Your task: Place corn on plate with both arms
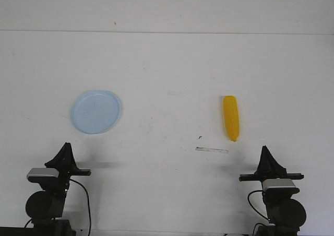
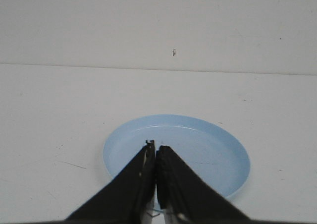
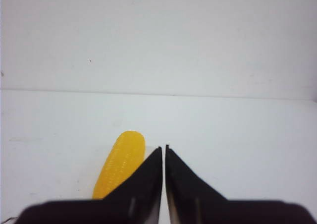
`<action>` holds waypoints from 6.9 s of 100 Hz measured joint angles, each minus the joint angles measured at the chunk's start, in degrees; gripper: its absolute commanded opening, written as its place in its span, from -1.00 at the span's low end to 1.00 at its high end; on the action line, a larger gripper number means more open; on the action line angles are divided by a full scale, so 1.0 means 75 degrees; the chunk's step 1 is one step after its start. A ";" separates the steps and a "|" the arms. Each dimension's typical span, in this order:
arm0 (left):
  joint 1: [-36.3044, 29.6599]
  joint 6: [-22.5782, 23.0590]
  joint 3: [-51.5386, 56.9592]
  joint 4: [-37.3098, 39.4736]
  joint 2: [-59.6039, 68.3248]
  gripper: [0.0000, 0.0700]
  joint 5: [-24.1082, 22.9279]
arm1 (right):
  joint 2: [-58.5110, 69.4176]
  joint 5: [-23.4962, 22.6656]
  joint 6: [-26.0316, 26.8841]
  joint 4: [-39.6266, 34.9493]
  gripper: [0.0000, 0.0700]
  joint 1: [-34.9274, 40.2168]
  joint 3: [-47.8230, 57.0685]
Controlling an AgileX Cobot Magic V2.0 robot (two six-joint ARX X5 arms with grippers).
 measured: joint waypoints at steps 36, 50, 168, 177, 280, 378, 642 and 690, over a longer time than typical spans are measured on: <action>0.0000 -0.0443 0.0000 0.0198 0.0000 -1.00 -0.0012 | 0.0000 0.0000 0.0000 0.0000 -0.97 0.0000 0.0000; 0.0003 -0.1320 0.0015 0.0198 0.0003 -1.00 -0.0201 | 0.0000 0.0000 0.0000 0.0000 -0.97 0.0000 0.0000; 0.0047 -0.1816 0.6592 -0.3739 0.8585 -1.00 0.0909 | 0.0000 0.0000 0.0000 0.0000 -0.97 0.0000 0.0000; 0.0405 -0.1816 0.7105 -0.4019 0.9209 -1.00 0.1673 | 0.0000 0.0000 0.0000 0.0000 -0.97 0.0000 0.0000; 0.2704 -0.2212 0.7603 -0.3975 1.2071 -0.07 0.3733 | 0.0000 0.0000 0.0000 0.0003 -0.97 0.0000 0.0000; 0.2049 -0.2331 0.7603 -0.3891 1.2339 -1.00 0.3687 | 0.0000 0.0000 0.0000 0.0000 -0.97 0.0000 0.0000; -0.0542 0.0198 0.2075 -0.1189 0.1364 -1.00 0.0350 | 0.0000 0.0000 0.0000 0.0000 -0.97 0.0000 0.0000; -0.0542 0.0201 0.2075 -0.1609 0.0201 -1.00 -0.0224 | 0.0000 0.0000 0.0000 0.0000 -0.97 0.0000 0.0000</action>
